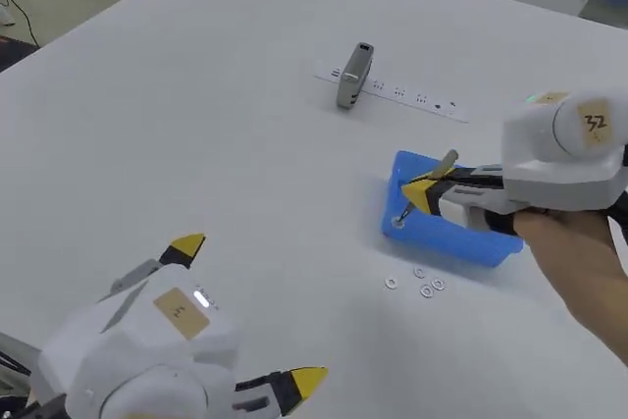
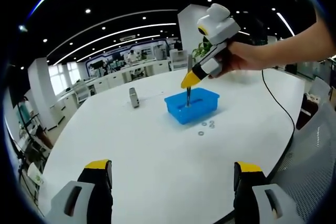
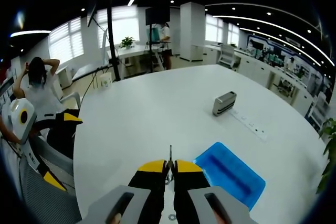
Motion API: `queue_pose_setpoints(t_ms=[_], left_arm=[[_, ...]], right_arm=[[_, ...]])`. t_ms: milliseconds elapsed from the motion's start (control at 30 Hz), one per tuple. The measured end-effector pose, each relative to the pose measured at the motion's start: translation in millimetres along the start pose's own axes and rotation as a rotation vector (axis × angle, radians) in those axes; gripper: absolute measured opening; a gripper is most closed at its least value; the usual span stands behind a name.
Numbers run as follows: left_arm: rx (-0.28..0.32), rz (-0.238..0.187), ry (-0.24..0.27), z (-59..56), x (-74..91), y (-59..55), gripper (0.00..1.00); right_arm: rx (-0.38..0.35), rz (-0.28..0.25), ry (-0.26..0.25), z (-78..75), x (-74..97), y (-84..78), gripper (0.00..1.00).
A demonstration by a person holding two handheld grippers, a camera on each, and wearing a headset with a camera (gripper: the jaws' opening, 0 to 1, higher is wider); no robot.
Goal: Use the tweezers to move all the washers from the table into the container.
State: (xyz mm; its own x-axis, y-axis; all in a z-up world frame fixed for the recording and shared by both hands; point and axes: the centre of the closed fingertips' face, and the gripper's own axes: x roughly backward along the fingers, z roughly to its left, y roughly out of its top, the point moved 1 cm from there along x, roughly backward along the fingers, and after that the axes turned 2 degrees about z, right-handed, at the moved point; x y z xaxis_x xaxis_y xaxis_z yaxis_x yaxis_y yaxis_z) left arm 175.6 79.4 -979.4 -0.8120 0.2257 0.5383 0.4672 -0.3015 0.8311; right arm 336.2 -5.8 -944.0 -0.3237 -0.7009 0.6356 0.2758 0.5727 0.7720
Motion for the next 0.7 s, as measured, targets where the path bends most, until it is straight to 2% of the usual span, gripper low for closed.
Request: queue_pose_setpoints(t_ms=[167,400,567,700], left_arm=[[-0.003,0.005,0.002,0.3,-0.4,-1.2,0.98],[-0.012,0.010,0.005,0.0,-0.8,-1.9,0.98],[-0.013,0.019,0.006,0.2,-1.2,-3.2,0.99],[-0.014,0.030,0.004,-0.1,-2.0,-4.8,0.99]], right_arm=[[-0.018,-0.017,-0.025,-12.2,-0.9,5.5,0.00],[-0.037,-0.023,-0.089,-35.6,-11.1,5.6,0.00],[-0.043,-0.010,-0.141,-51.7,-26.1,-5.6,0.01],[-0.079,0.005,-0.151,-60.6,-39.2,-17.7,0.01]])
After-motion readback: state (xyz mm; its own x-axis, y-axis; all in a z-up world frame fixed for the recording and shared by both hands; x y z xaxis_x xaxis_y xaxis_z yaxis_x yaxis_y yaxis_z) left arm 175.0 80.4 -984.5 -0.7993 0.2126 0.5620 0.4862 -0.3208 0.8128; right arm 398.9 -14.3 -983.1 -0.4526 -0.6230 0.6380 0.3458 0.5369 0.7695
